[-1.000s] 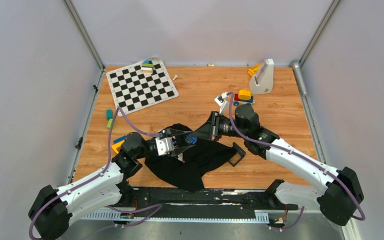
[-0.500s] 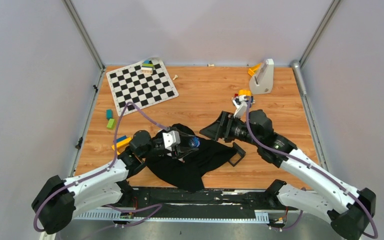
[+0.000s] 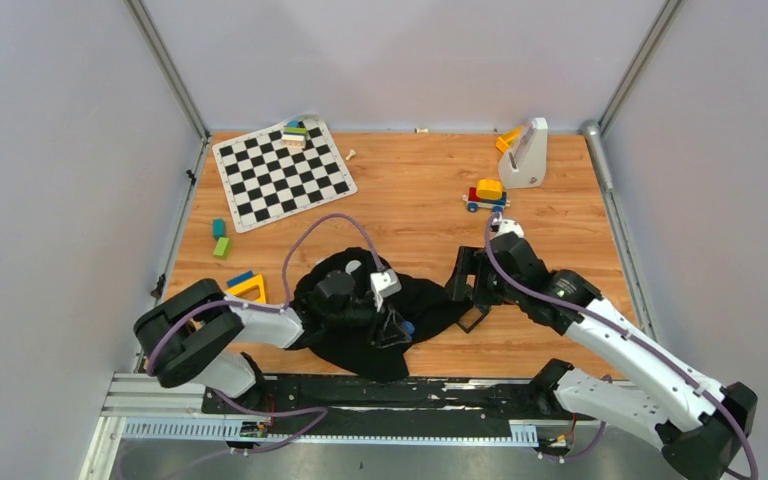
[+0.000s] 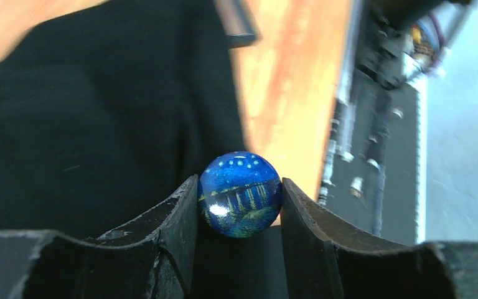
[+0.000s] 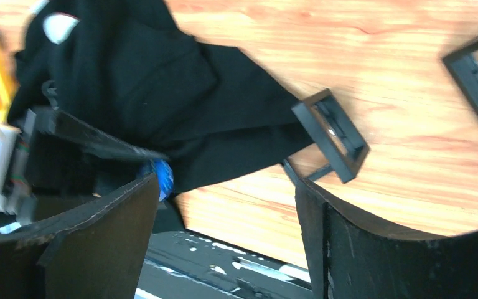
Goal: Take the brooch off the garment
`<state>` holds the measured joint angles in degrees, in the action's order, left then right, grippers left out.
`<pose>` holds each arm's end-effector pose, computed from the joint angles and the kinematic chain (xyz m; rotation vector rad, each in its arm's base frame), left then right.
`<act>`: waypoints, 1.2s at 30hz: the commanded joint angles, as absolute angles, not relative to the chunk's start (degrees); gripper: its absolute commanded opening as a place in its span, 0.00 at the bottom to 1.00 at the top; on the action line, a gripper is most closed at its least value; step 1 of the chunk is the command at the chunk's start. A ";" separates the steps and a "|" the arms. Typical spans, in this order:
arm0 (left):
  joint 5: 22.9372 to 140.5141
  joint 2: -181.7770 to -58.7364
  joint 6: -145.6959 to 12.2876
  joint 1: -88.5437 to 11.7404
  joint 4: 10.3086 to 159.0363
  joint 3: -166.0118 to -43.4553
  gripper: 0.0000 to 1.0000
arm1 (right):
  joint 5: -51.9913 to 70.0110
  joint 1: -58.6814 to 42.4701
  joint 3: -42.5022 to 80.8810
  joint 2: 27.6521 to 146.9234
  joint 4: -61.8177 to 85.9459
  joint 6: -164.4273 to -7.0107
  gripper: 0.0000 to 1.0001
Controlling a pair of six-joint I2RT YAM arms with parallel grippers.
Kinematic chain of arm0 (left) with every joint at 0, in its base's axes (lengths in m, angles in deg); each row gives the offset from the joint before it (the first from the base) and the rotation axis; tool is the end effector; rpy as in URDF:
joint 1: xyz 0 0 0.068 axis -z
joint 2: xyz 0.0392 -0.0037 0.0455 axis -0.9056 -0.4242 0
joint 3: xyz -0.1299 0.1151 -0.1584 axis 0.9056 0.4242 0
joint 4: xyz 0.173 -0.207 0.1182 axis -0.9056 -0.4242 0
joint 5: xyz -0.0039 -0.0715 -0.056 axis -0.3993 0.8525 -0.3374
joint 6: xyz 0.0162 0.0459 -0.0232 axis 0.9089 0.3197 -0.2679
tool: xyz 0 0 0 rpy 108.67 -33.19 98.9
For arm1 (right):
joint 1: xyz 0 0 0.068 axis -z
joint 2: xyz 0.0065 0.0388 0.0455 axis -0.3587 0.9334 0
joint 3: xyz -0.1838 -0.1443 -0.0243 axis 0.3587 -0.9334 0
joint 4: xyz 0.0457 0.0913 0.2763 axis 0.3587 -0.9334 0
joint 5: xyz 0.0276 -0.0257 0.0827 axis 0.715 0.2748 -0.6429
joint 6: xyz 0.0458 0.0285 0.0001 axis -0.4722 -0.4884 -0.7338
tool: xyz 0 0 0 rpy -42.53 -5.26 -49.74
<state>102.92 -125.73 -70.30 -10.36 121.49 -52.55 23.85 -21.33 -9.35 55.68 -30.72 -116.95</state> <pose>0.1427 -0.2304 0.0806 1.0598 1.8549 -1.2650 0.1749 0.1534 0.2542 -0.0292 2.4252 0.5195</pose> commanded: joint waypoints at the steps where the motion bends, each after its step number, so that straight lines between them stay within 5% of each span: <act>1: 104.16 -131.75 -78.67 -23.11 130.74 -51.79 0.30 | 30.41 -21.30 -5.37 61.31 -35.77 -114.10 0.80; 12: 97.54 -133.39 -70.39 -37.80 115.02 -66.58 0.29 | 38.92 -21.25 -0.99 79.28 -37.96 -112.25 0.70; 22: 102.65 -119.18 -65.52 -32.07 106.56 -66.61 0.33 | 38.41 -21.01 -0.52 82.13 -38.26 -110.44 0.52; 33: 106.03 -109.81 -61.74 -28.84 103.54 -63.73 0.33 | 39.79 -21.08 0.32 86.01 -40.11 -110.35 0.43; 36: 105.79 -109.63 -61.51 -27.60 106.36 -62.40 0.29 | 38.31 -21.07 1.27 86.46 -40.69 -110.47 0.32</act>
<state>104.53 -110.85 -63.51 -29.18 103.74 -64.01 38.19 -21.20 -2.36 86.02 -39.11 -111.29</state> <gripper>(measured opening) 0.534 0.405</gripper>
